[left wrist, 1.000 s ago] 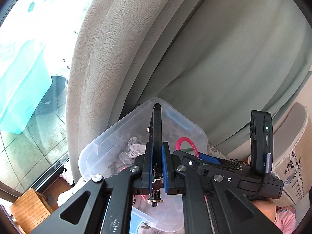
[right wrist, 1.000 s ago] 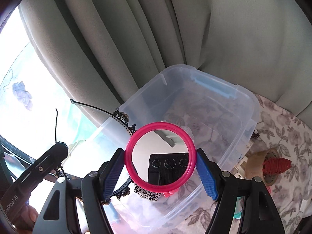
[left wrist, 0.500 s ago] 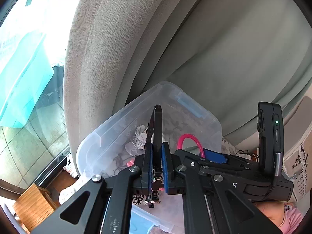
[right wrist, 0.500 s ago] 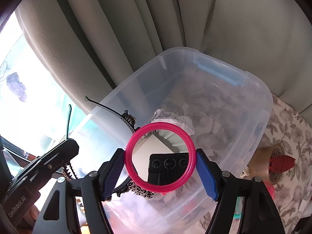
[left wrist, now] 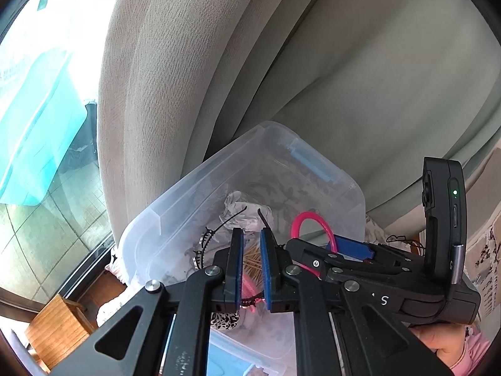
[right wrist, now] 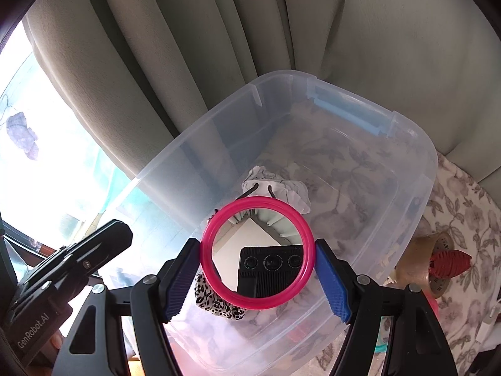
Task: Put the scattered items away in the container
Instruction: 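Open both tools to drop the headband and mirror into the bin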
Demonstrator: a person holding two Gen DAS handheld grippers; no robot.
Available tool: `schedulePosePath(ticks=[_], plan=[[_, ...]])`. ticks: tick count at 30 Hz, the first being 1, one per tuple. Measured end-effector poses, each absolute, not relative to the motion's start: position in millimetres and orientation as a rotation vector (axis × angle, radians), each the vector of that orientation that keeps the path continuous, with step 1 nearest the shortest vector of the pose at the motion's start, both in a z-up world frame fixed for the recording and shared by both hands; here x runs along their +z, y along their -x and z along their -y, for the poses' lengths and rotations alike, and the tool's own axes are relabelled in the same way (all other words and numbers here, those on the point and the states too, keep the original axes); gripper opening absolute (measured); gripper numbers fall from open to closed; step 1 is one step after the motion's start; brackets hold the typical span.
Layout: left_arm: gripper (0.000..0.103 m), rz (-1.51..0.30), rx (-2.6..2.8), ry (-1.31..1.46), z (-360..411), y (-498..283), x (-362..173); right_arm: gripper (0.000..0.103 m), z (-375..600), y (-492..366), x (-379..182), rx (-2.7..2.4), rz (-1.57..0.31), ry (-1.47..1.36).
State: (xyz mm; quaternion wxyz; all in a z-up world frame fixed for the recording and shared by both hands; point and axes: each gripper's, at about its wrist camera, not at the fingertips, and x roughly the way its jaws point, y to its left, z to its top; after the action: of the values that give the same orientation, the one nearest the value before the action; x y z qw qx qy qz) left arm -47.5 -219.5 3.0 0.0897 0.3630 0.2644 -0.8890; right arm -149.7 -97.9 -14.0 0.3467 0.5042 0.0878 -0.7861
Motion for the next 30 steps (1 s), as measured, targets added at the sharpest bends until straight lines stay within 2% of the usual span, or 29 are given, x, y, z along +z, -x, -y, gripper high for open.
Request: schedulePosePath(ticks=[4,6,8,10,15,27,30], plan=[[0.022,-0.8,-2.635,-1.082,223,47,2,0.076,97,150,-15,-2.043,-0.237,-1.312],[0.023,-0.804,-2.633,-1.08,224,46,6,0.076,98,150,-15,-2.041,-0.246,-1.313],[0.033,-0.808,-2.63,-1.077,224,46,6,0.076,98,150,-15,-2.039,-0.255,-1.31],[0.037,-0.817,-2.63,-1.07,224,45,5,0.078,98,149,-15,-2.038,-0.259,-1.305],[0.037,-0.819,-2.631,-1.072,226,40,6,0.082,98,147,-13,-2.038,-0.262,-1.295],[0.038,-0.817,-2.634,-1.076,223,38,5,0.082,99,141,-9,-2.045,-0.273,-1.285],[0.046,-0.815,-2.64,-1.08,221,36,7,0.082,97,139,-8,-2.047,-0.274,-1.28]])
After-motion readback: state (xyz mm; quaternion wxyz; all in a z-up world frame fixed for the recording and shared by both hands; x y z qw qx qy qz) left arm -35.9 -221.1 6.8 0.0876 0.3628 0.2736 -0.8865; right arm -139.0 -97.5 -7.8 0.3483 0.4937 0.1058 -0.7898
